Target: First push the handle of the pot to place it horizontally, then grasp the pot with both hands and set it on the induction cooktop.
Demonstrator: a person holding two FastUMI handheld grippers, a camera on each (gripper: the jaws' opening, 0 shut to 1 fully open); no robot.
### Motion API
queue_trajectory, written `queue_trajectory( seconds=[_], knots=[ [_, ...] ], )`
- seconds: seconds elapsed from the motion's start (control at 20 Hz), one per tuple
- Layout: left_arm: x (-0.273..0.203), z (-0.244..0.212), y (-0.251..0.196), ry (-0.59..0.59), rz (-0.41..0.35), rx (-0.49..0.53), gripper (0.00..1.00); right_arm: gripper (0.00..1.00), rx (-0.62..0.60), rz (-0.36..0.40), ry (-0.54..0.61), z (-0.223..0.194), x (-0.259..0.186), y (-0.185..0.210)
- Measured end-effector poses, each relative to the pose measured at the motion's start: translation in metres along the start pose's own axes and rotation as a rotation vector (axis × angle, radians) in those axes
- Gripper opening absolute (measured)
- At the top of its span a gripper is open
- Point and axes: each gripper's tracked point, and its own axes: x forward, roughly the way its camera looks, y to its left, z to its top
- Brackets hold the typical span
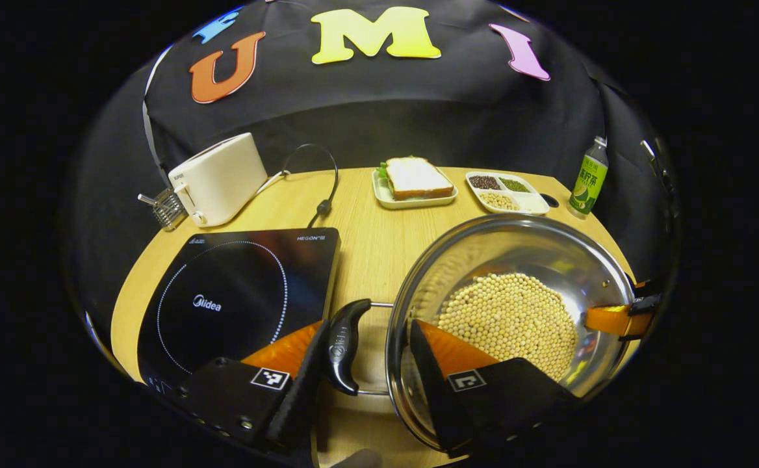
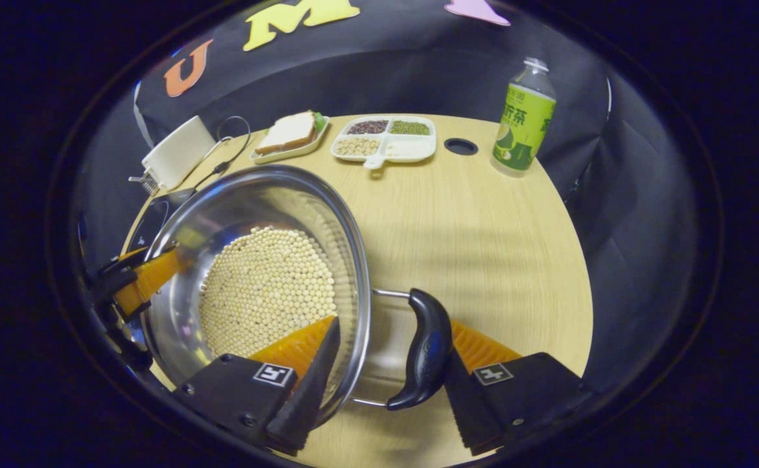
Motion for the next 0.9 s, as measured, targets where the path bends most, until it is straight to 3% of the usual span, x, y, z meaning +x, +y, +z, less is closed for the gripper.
queue_trajectory(
  seconds=[0.2, 0.25, 0.3, 0.35, 0.4, 0.9],
  knots=[
    [-0.003, 0.000, 0.001, 0.026, -0.020, 0.000, 0.68, 0.70, 0.115, 0.026, 0.040, 0.002, 0.001, 0.001],
    [-0.001, -0.001, 0.000, 0.042, -0.026, -0.010, 0.74, 0.65, 0.128, 0.025, 0.045, 0.002, 0.001, 0.001],
    [-0.004, -0.001, 0.000, 0.046, -0.032, -0.010, 0.63, 0.63, 0.125, 0.019, 0.042, 0.002, -0.001, 0.000],
    [-0.005, -0.001, 0.001, 0.057, -0.037, -0.017, 0.72, 0.62, 0.120, 0.013, 0.037, 0.004, -0.004, 0.001],
    [-0.006, -0.001, 0.001, 0.054, -0.044, -0.028, 0.62, 0.61, 0.111, 0.004, 0.023, 0.007, -0.007, 0.001],
    [-0.042, 0.023, 0.047, -0.008, -0.040, -0.060, 0.61, 0.61, 0.067, 0.009, -0.042, 0.023, -0.052, 0.050]
  ],
)
